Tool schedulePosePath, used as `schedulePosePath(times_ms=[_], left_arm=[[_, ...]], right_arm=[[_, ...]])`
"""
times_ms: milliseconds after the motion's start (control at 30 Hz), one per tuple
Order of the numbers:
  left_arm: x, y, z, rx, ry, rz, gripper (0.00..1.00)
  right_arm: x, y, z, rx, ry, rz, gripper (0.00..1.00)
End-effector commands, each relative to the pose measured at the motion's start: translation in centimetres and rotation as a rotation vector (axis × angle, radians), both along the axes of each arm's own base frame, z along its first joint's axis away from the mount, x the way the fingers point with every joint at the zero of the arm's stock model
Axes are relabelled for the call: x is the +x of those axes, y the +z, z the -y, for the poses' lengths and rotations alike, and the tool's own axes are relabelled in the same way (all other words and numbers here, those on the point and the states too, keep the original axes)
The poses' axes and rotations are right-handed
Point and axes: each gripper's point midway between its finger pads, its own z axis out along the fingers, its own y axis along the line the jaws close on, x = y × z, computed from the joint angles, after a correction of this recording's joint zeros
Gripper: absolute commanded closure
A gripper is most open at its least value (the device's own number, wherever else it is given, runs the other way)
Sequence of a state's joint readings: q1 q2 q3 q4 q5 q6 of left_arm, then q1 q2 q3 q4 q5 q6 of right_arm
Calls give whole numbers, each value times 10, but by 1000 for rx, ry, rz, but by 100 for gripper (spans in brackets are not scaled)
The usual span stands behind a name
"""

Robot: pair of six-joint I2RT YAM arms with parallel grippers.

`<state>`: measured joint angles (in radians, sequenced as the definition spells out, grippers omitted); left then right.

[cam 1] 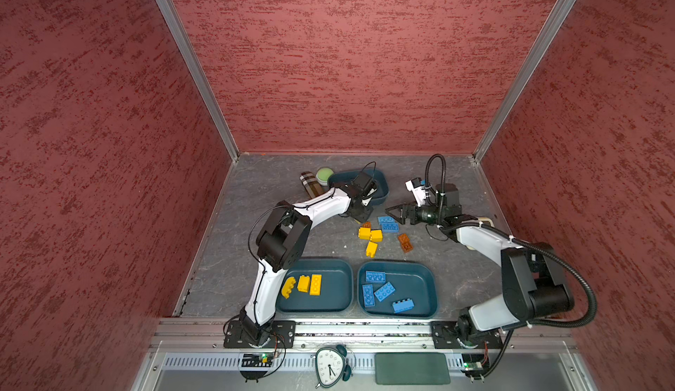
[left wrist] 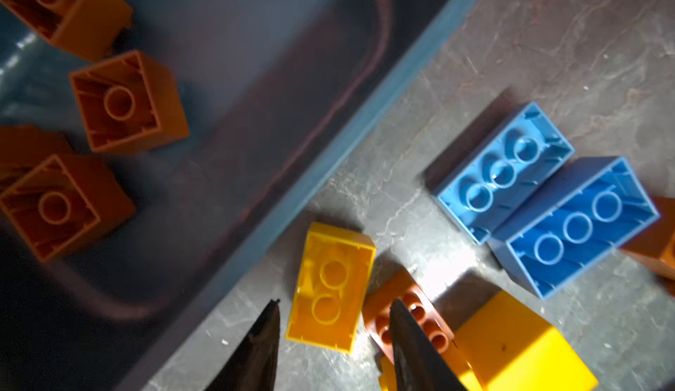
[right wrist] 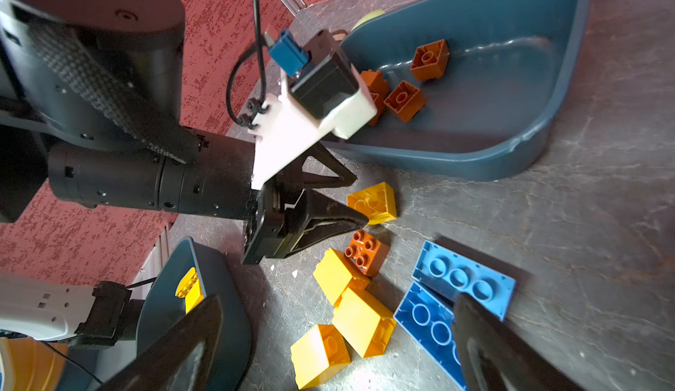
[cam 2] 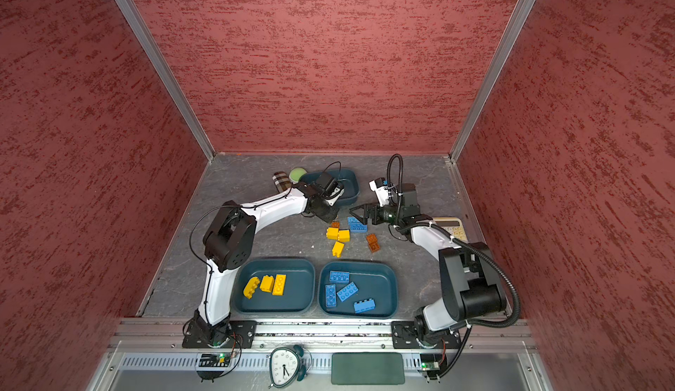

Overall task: Sort the legos into containers by color
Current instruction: 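Lower the left gripper and grasp a yellow brick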

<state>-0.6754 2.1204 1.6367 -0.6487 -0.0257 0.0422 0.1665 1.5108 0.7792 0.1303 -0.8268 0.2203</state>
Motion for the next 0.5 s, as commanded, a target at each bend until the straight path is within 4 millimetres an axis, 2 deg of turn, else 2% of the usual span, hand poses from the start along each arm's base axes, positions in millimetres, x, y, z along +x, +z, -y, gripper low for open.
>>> schedulePosePath(times_ms=[0,233,467], left_arm=[[13,2,7,-4,-6,54,52],[9,-11,12,-3,-22,17,52],[10,-24,7,35,-15,9,53]], right_arm=[[-1,4,3,-10,-3,32,1],[-2,3,3,-11,1,33,1],[-1,1,2,-8,4,26,1]])
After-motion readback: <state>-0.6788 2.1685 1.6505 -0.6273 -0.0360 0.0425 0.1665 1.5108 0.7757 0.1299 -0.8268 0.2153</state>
